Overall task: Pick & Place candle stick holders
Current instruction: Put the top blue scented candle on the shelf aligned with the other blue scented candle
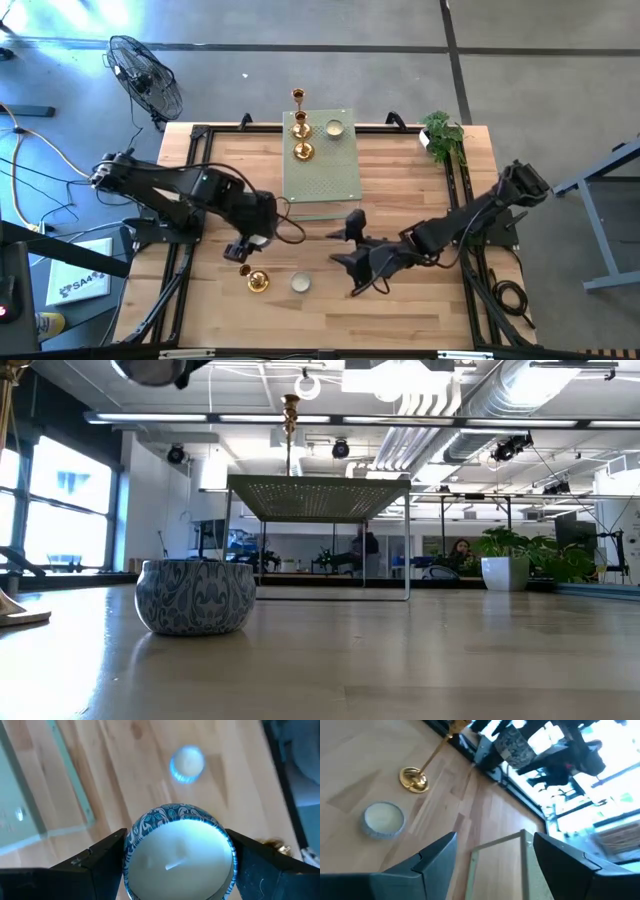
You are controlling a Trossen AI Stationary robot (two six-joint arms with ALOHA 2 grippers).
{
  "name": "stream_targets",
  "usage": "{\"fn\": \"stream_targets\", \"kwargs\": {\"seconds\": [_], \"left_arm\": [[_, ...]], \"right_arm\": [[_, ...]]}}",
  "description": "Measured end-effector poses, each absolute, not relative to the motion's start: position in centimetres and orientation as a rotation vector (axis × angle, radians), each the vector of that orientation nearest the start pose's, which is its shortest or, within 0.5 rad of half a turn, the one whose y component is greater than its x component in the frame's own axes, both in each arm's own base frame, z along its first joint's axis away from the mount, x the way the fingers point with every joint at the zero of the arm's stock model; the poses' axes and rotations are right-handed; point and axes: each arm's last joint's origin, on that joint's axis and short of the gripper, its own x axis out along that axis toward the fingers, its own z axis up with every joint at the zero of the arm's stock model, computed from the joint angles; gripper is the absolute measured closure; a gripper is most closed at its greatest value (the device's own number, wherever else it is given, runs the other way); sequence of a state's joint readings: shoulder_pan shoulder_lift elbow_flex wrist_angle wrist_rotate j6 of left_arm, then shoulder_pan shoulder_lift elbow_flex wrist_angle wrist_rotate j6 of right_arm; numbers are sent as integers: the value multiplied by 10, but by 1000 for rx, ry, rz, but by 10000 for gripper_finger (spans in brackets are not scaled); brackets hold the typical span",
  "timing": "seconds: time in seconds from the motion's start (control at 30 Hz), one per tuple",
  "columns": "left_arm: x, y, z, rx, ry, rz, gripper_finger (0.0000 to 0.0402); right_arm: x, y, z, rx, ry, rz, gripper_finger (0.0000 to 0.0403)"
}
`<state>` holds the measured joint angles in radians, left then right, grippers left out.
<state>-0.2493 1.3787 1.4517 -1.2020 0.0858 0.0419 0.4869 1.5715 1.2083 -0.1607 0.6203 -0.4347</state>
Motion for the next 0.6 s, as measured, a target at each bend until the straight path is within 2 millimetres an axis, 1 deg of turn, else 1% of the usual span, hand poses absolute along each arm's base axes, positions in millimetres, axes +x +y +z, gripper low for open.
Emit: {"fn": "stream_targets", "kwargs": {"seconds": [0.17,0.27,0.43,0.6], "left_arm": [[246,-66,358,154,1058,-358,114],[248,-66,359,172,1033,-369,114],[251,-68,362,167,985,-401,114],[256,-69,360,175,972,-411,114]], "right_arm": [[316,153,293,-787,449,-29,144],[321,155,291,-849,426,-36,144],[339,156,277,-1042,418,-80,144],[360,154,271,-1176,357,-174,144]]}}
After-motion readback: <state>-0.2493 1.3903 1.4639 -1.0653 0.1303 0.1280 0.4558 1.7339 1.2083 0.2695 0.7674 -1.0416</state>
